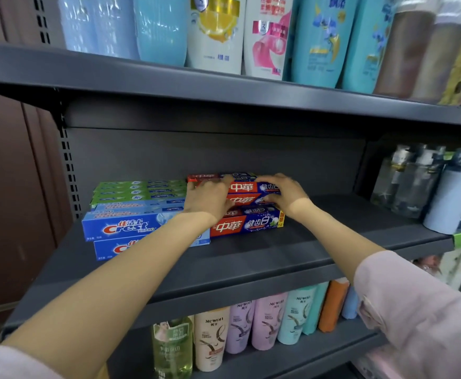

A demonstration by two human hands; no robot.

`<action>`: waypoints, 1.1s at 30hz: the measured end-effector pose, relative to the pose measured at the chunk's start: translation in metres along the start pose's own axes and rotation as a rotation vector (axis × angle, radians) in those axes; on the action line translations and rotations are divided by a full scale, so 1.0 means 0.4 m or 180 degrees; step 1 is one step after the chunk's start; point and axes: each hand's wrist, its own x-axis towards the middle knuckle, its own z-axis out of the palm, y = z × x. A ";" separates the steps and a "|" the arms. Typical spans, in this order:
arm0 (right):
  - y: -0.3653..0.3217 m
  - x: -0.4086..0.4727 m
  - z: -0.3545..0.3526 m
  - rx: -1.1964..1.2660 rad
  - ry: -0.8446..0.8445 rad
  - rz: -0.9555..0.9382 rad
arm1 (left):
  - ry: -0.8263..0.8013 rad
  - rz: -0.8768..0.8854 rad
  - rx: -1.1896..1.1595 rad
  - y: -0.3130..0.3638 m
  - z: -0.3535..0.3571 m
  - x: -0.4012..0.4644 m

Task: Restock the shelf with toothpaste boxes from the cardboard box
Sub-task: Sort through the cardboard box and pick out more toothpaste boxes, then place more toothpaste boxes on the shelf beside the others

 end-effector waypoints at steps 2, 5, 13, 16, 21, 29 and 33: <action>-0.006 0.021 0.010 -0.0116 0.0132 -0.0076 | 0.0075 -0.0110 0.0093 -0.003 -0.007 0.024; -0.014 0.055 0.038 -0.0475 0.0317 -0.0181 | -0.0165 -0.0386 0.0406 -0.010 -0.013 0.063; -0.005 0.088 0.121 -0.0341 -0.0167 -0.0098 | -0.0120 -0.0038 0.0592 -0.023 0.040 0.088; 0.006 0.073 0.120 -0.0012 -0.0381 -0.0066 | -0.0190 -0.0089 0.0544 -0.020 0.043 0.086; -0.015 0.011 0.084 0.0393 -0.0041 0.0186 | -0.0047 -0.0086 0.0132 0.019 0.018 0.052; 0.035 -0.269 -0.024 0.0290 0.0205 0.0786 | -0.0194 0.0127 -0.1365 0.195 0.003 -0.085; 0.110 -0.437 -0.062 -0.0044 0.0004 0.1277 | -0.0480 0.0331 -0.1827 0.337 0.028 -0.171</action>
